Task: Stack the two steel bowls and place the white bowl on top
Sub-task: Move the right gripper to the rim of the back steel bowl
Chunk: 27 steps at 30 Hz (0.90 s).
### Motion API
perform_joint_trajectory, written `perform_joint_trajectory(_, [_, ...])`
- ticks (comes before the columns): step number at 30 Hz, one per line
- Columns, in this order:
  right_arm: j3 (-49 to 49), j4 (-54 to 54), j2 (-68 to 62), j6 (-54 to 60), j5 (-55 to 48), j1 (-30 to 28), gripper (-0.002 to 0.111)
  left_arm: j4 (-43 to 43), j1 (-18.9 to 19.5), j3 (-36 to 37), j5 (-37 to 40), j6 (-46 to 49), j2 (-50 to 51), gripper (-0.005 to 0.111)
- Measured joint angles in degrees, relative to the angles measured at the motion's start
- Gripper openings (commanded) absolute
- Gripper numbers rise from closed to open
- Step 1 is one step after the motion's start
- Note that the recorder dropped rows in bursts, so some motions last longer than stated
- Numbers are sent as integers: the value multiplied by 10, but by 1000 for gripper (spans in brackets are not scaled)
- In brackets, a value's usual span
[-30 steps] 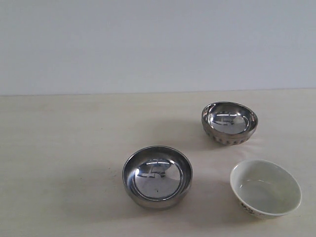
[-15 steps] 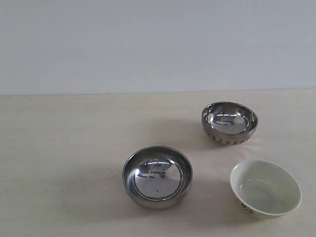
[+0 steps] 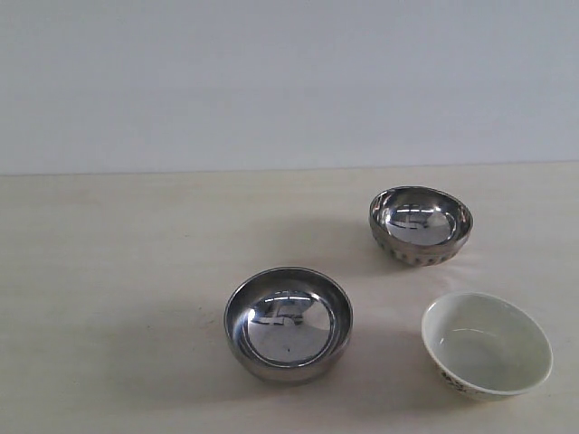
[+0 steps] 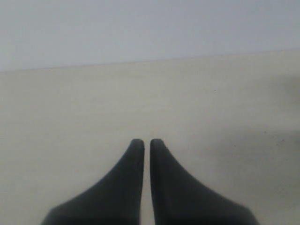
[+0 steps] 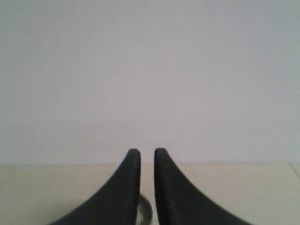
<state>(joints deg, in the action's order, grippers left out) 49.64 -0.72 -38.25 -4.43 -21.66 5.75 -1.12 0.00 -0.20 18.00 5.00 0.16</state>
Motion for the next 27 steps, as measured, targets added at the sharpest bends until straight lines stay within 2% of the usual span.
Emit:
perform_joint_trajectory(5, [74, 24, -182, 13, -66, 0, 79, 0, 0, 0, 0, 0, 0, 4])
perform_joint_trajectory(7, [86, 35, -248, 13, -79, 0, 86, 0, 0, 0, 0, 0, 0, 4])
perform_joint_trajectory(13, [111, 61, -425, 14, -75, 0, 84, 0, 0, 0, 0, 0, 0, 4])
perform_joint_trajectory(27, [207, 107, -710, 59, -1, 0, 84, 0, 0, 0, 0, 0, 0, 4])
